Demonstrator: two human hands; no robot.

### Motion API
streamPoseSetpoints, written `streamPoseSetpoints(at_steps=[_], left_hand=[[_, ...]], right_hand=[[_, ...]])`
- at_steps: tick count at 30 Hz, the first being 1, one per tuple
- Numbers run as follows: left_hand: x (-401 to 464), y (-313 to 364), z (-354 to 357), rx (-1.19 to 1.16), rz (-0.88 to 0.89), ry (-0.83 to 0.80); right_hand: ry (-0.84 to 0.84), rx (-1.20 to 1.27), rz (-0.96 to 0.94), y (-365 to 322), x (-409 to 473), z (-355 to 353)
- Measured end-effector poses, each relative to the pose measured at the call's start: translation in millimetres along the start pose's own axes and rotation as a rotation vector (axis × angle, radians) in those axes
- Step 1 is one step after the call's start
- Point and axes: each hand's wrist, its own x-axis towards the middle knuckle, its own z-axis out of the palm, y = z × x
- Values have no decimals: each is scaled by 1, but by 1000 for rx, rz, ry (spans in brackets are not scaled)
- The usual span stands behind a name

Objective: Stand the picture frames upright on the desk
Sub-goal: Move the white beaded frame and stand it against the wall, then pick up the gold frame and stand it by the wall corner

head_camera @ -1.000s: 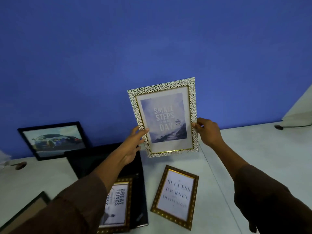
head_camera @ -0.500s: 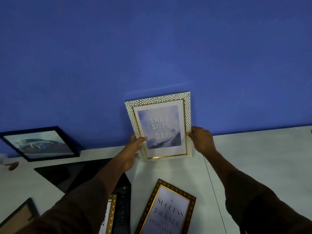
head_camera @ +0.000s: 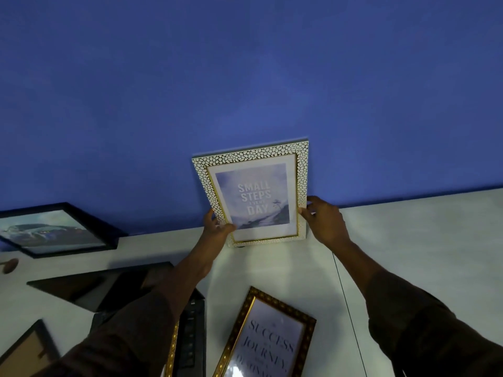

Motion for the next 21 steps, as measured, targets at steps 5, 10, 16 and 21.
streamPoseSetpoints(at_steps=[5,10,16,21], left_hand=[[-17,-41,1,102,-165,-40],[-46,-93,1,233,-298,-129],[-90,-143,-2,417,-369,-167],[-119,-171,-4,579,-338,-158]], right_hand=[[-65,37,203,24,-50,12],[-125,30,292,52,-118,46],[-105,101,389,62,-193,82],[-53,89,480,60,-257,106]])
